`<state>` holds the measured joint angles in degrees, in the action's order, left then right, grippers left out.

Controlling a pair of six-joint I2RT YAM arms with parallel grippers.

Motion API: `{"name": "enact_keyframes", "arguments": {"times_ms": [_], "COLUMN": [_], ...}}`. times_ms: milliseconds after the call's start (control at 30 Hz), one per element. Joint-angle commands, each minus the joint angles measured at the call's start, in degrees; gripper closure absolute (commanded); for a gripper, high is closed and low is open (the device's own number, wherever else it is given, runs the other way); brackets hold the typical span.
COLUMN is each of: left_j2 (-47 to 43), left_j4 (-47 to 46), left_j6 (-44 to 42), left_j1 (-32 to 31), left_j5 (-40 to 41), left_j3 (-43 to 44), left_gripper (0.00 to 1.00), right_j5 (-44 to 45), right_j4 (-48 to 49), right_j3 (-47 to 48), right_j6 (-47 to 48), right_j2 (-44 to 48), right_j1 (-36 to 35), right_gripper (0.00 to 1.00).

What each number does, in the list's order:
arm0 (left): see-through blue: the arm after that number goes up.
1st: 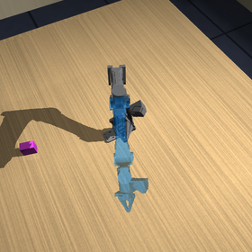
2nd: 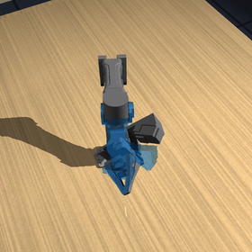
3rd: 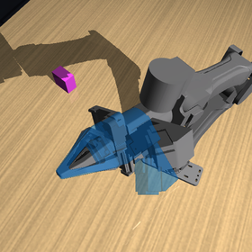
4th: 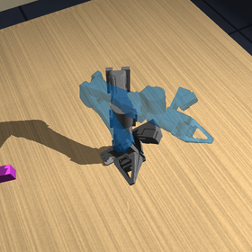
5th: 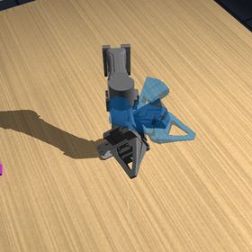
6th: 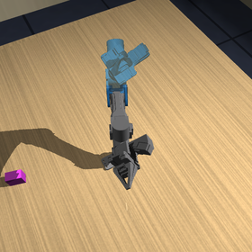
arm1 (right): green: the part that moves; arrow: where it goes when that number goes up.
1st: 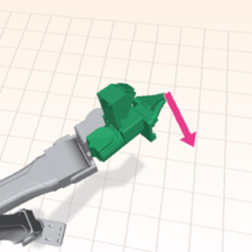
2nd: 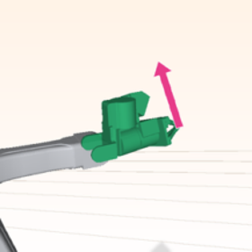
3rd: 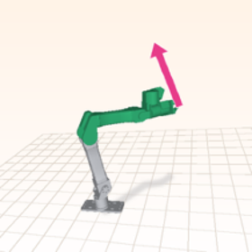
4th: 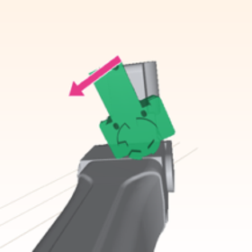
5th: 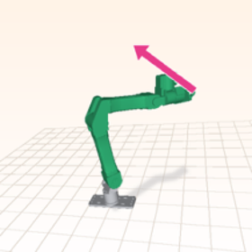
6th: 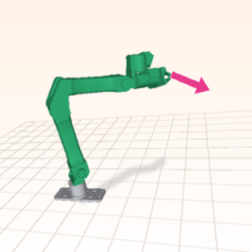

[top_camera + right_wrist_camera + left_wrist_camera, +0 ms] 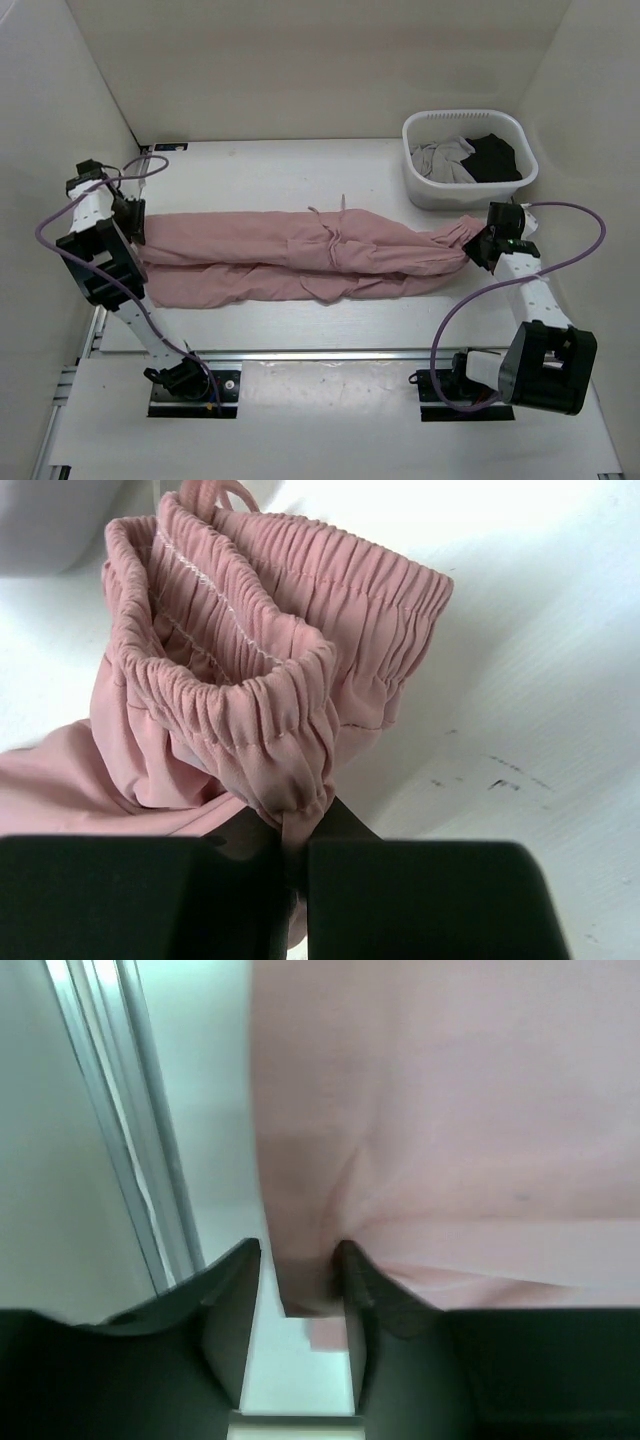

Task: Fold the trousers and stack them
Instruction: Fold the trousers

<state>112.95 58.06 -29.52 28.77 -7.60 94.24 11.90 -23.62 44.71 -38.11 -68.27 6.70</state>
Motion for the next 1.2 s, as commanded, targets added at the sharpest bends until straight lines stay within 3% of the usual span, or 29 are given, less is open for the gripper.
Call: {"name": "enact_keyframes", "arguments": {"times_ms": [0,67,167,367,467,667,800,833,867,1033,1167], "left_j2": [-2.0,-4.0,-6.2,-6.1,-3.9,-0.8,1.5,2.0,2.5,-0.4,-0.8], "left_j4": [1.7,0.4,0.4,-0.8,-1.3,-0.4,-2.5,-1.9,-1.4,1.7,10.5], "left_j6": [0.3,-0.4,0.7,5.1,6.9,6.9,7.5,7.5,7.5,4.2,1.1], "left_j1": [1.4,2.9,4.1,4.7,4.7,4.0,3.5,3.5,3.5,3.5,4.6], "left_j5": [7.9,9.5,6.4,-0.4,-4.8,-6.6,-6.6,-6.6,-6.6,-4.5,-1.8], "left_j3": [-5.6,-10.4,-10.5,-7.3,-6.8,-8.5,-9.3,-9.3,-9.3,-3.8,10.8], "left_gripper": [0.48,0.26,0.12,0.12,0.19,0.22,0.50,0.74,0.86,0.86,0.86], "right_j5": [2.7,2.2,0.4,-0.7,-0.7,0.0,1.7,1.7,1.7,1.7,4.7], "right_j4": [0.4,0.4,1.0,1.0,0.5,-1.2,-1.8,-1.8,-1.8,-1.8,-3.1], "right_j3": [2.8,1.3,0.6,0.6,0.6,1.3,1.3,0.7,0.7,0.7,0.7], "right_j6": [2.0,2.0,2.0,2.0,2.5,3.1,2.5,2.5,2.5,2.0,2.0], "right_j2": [-1.3,-0.7,-1.2,-1.8,-1.8,-2.4,-3.4,-3.4,-3.4,-4.1,-4.6], "right_j1": [0.8,0.8,0.8,0.8,0.8,0.8,0.8,0.8,0.8,0.8,0.8], "right_gripper": [1.00,1.00,1.00,1.00,1.00,1.00,1.00,1.00,1.00,1.00,1.00]}}
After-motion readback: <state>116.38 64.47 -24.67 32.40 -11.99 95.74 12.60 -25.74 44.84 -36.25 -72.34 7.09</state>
